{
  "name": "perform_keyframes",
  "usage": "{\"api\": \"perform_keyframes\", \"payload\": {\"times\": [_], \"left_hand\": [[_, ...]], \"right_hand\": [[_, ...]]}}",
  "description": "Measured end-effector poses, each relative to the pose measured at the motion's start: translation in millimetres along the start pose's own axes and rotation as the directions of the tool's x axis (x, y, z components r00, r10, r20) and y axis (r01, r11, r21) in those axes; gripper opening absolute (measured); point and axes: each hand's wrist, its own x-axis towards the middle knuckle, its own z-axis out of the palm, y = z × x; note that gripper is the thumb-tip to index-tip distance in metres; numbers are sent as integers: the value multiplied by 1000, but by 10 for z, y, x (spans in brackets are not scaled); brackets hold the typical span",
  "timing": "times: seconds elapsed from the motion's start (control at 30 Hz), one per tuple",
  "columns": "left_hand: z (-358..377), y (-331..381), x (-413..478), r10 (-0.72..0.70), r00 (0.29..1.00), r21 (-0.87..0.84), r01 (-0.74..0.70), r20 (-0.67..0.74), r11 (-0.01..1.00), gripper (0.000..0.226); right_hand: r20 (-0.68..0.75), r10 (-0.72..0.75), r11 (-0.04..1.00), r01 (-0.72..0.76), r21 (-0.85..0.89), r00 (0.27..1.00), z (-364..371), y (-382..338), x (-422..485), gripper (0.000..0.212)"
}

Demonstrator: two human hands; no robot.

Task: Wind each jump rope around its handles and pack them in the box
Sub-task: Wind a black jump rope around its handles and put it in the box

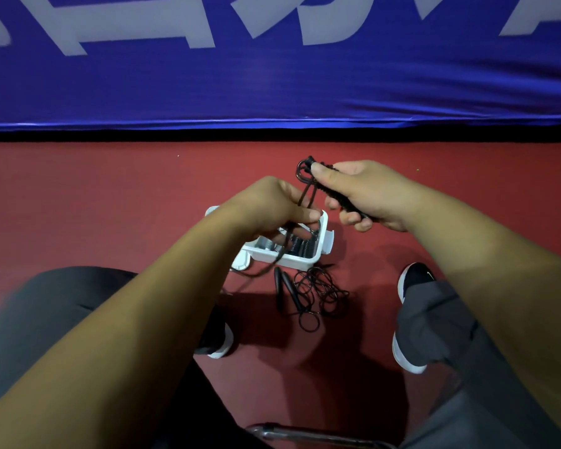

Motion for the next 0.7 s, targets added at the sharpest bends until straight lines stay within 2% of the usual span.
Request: {"api": "perform_keyframes", "payload": {"times": [0.1,0.2,0.3,0.37,0.43,0.53,0.63,0.7], "left_hand": [[62,6,29,49,995,-12,-51,-85,999,25],[73,47,48,157,974,-79,-171,-164,982,36],[46,117,37,307,930,-149,-339,-201,929,38],[10,161,30,353,912,-195,-393,-210,899,36],[-71,188,8,388,901,-99,-412,-197,906,33],[-233,183,-66,448,891,138,-437,-67,889,30],[-338,159,-87,382,923,184,-383,40,905,32],[-374,146,-52,324,946,300,-308,-3,903,31]], "right_hand": [[-84,9,998,-4,59,996,16,-21,25,50],[-182,26,987,4,164,983,-24,-64,53,41],[-182,42,962,9,271,982,-93,-110,70,41],[-152,64,938,-8,347,986,-130,-135,84,39],[-129,83,913,-23,408,988,-156,-153,82,34],[-98,73,909,-26,416,993,-179,-162,57,31],[-39,63,921,-43,387,997,-173,-144,28,36],[-6,60,930,-54,364,998,-147,-126,12,39]]}}
